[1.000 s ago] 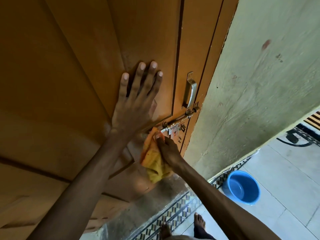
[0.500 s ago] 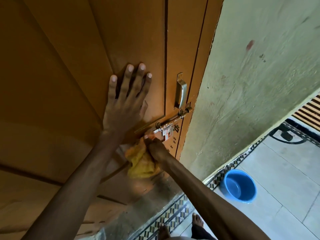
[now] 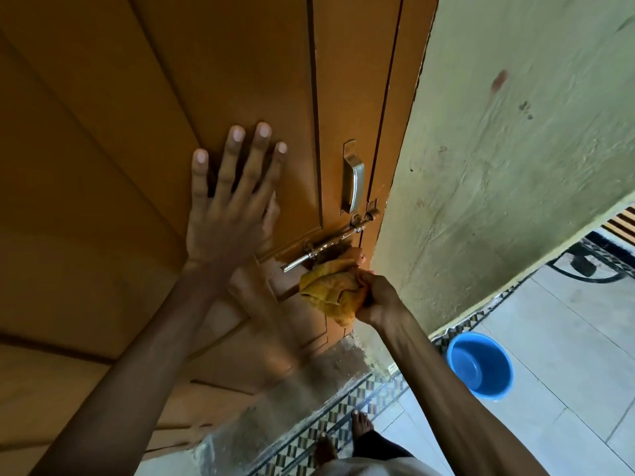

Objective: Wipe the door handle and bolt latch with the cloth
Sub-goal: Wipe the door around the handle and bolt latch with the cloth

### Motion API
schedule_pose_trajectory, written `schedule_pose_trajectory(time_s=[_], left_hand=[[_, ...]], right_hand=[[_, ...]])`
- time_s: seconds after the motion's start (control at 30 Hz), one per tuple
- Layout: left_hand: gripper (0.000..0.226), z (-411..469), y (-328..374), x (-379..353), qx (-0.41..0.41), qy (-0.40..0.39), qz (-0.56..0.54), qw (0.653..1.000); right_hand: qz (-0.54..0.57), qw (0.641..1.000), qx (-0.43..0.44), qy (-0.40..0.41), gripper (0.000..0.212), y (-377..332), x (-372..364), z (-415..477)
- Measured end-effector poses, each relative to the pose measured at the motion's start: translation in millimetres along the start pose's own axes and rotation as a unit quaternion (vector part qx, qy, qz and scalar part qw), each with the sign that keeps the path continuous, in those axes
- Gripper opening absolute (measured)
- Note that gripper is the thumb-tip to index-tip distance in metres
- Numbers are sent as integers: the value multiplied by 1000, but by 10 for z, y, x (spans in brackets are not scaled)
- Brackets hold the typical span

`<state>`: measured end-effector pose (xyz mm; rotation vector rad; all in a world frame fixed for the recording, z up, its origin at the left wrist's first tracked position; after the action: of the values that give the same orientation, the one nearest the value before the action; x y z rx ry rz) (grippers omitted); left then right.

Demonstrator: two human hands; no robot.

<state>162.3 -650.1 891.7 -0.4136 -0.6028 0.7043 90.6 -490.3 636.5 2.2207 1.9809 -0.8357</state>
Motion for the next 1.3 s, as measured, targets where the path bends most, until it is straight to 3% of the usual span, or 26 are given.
schedule_pose_trajectory(time_s=[0.13,0.27,0.37,0.47,0.53,0.67,0.9,1.0,1.13,1.3], left_hand=[[58,0,9,-13,0,4,8,1000],[60,-12,-12,-26,8,5,12,1000],[61,-14,-10,-46,10,8,19,1000],[63,-15,0,-44,9,10,25,1000],[63,-32,19,-43,4,11,29,1000],[64,-41,7,-46,5,12,38,999],[67,-36,10,-69,9,6,42,999],[67,-48,17,-54,9,10,46,999],[67,-20,8,-24,16,9,42,999],[65,-25,-10,-23,19,0,42,999]], right_hand=[[79,996,-11,-27,33,-28,-216,24],[127,985,47,-110,34,-178,-622,-159],[128,980,87,-126,29,-260,-760,-136],[59,983,79,-155,40,-131,-885,32],[12,986,93,-139,46,-76,-857,248],[39,995,33,-82,36,38,-707,313],[57,996,45,-54,18,-47,-651,270],[-23,996,46,-68,12,-16,-701,303],[-100,995,9,-26,27,-94,-712,232],[-112,989,96,3,18,-178,-590,85]])
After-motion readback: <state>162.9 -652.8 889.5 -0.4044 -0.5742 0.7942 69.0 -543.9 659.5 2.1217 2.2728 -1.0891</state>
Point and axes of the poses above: each hand's wrist, its own z-axis towards the middle knuckle, its own x-axis out of the back of the hand, y = z × x, the point moved 8 cm from there along z, towards the middle knuckle, and after that the axes turned 2 degrees about -z, right-handed, at the moved point
